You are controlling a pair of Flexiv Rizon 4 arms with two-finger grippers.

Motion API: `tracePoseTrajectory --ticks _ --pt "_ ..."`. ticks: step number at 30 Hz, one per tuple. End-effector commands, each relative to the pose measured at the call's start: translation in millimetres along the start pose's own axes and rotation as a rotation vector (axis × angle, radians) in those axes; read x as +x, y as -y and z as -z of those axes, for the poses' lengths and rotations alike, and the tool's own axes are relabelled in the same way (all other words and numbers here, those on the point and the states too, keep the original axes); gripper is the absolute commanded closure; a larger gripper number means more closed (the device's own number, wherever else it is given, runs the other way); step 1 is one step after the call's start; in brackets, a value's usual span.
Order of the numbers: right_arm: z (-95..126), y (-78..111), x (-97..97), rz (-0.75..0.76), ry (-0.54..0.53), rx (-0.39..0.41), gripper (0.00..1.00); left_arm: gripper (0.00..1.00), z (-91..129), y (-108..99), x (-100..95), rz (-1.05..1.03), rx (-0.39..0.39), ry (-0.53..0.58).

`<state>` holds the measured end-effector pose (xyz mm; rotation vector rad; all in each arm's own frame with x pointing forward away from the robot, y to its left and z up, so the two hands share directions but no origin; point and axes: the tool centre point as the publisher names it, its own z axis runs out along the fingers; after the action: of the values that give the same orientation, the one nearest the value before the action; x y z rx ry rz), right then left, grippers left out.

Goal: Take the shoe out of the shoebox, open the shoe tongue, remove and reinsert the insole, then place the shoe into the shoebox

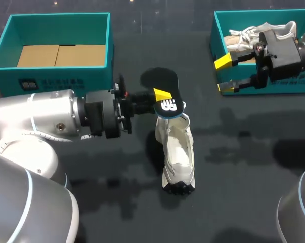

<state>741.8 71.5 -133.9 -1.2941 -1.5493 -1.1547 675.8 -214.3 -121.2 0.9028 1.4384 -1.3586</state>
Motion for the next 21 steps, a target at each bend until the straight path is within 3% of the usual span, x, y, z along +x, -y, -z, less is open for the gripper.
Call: tracePoseTrajectory --ticks 1,8,13,21 --pt "-4 -8.2 -3.8 0.000 -0.004 0.014 0.00 1.00 -16 -15 3.8 -0.027 0.024 0.047" --pt "-4 -8.2 -3.8 0.000 -0.004 0.014 0.00 1.00 -16 -15 3.8 -0.027 0.024 0.047" --pt "-22 -19.3 -2.5 -0.019 -0.030 0.043 0.00 1.00 -28 -32 7.2 -0.122 -0.002 0.031" --pt "-43 -20.1 1.3 -0.069 -0.039 0.036 0.00 1.00 -42 -55 8.4 -0.219 -0.014 -0.014"
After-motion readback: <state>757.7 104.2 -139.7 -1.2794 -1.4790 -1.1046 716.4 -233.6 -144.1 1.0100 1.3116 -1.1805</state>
